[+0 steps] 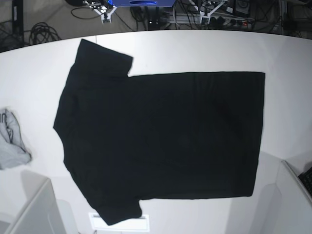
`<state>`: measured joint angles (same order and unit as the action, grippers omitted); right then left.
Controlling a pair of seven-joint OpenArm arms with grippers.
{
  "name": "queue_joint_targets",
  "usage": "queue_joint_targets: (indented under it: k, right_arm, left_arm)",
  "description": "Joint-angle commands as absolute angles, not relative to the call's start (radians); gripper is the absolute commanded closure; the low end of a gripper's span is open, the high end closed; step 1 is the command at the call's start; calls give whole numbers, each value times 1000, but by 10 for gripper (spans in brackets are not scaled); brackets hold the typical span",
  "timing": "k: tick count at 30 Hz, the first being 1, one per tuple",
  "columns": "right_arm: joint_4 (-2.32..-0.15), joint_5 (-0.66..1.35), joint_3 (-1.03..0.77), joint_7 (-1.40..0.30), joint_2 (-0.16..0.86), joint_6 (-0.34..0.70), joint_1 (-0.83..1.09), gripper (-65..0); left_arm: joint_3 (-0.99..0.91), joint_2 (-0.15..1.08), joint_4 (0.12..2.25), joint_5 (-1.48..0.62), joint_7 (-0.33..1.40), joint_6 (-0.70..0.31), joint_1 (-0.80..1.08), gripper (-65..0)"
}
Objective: Fold the T-shirt properly
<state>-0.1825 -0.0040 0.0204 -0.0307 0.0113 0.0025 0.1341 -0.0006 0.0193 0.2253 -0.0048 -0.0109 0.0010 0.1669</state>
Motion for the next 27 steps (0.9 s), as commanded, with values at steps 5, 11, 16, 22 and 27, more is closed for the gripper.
queue_joint_targets:
  k: [5,11,16,22,27]
  right_arm:
    - [-189,-4,96,-27,38,-1,134,0]
    - [-189,-4,101,10,39,-1,140,0]
    - [-189,-4,104,58,39,-1,142,0]
    - [-183,-4,108,71,39,-2,142,0]
    - [-183,-4,108,-16,39,-2,140,0]
  left_arm:
    - [-1,22,225,-7,-5,5,177,0]
    - [5,24,223,-7,2,5,180,0]
    - [8,24,194,-7,4,5,177,0]
    - [8,24,166,-2,-5,5,173,0]
    - [-1,24,168,-5,-8,5,177,0]
